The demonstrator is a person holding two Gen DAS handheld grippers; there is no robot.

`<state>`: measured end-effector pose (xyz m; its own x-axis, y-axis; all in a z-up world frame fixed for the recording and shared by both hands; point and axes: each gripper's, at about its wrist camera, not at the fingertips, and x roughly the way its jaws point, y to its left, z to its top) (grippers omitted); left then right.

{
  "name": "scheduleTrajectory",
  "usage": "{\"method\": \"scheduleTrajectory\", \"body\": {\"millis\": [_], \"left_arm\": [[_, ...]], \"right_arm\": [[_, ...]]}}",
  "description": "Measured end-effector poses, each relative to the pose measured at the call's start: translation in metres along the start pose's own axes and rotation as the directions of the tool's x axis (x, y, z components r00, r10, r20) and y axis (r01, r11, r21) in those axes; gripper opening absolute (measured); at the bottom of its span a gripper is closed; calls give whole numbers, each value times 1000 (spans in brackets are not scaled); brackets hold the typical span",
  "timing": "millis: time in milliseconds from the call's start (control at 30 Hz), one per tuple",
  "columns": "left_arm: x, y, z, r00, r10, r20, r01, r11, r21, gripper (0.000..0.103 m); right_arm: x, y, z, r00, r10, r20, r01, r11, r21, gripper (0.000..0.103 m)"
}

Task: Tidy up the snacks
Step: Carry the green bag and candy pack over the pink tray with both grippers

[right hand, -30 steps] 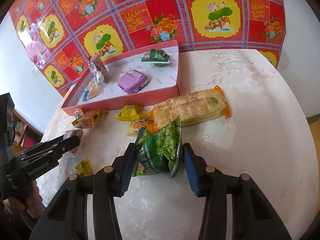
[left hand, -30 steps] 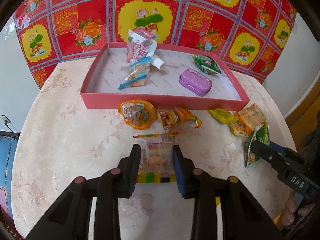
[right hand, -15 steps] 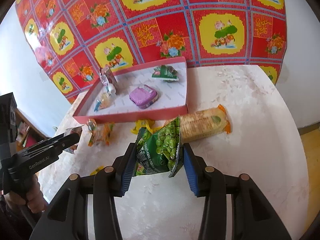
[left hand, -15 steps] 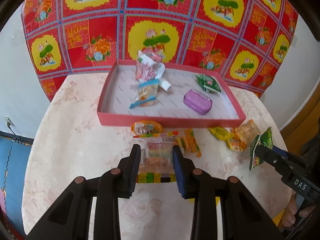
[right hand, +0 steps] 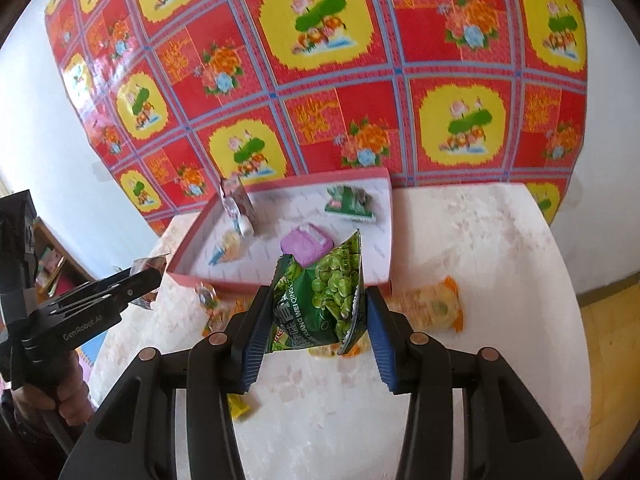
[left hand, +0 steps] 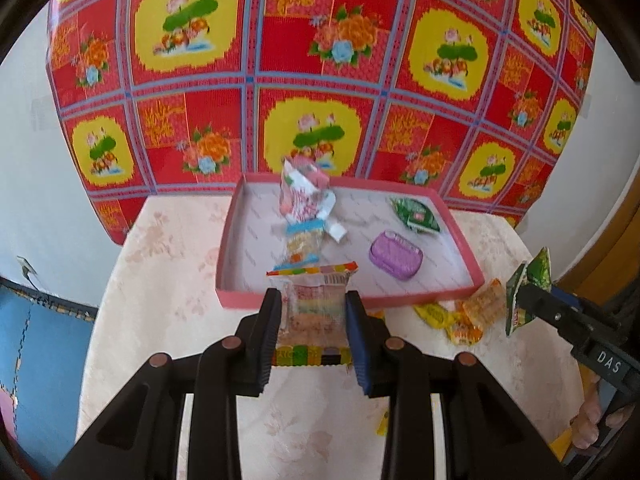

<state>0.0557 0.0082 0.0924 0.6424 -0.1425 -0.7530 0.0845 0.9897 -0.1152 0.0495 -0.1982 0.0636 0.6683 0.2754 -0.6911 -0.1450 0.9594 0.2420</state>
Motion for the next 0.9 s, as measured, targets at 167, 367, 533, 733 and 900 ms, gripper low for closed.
{"method": "scheduleTrajectory", "body": {"millis": [167,367,533,733,900], "left_arm": [[-4,0,18,1000,6,22,-6,1000,8,34],[3,0,31,1000,13,17,-14,1000,17,34],[16,2,42,1000,26,8,-27,999,33,34],[36,8,55,999,47,-10,-47,998,31,34],[52,14,63,998,52,-22,-52,998,17,34]], "right_arm": [[1,4,16,1000,3,13,-3,1000,-12,46],[10,8,31,1000,8,10,-7,1000,-29,46],[22,12,41,1000,13,-7,-13,999,-37,46],[47,13,55,999,19,-33,-20,999,-27,46],[66,17,65,999,25,-45,-26,999,-22,46]]}}
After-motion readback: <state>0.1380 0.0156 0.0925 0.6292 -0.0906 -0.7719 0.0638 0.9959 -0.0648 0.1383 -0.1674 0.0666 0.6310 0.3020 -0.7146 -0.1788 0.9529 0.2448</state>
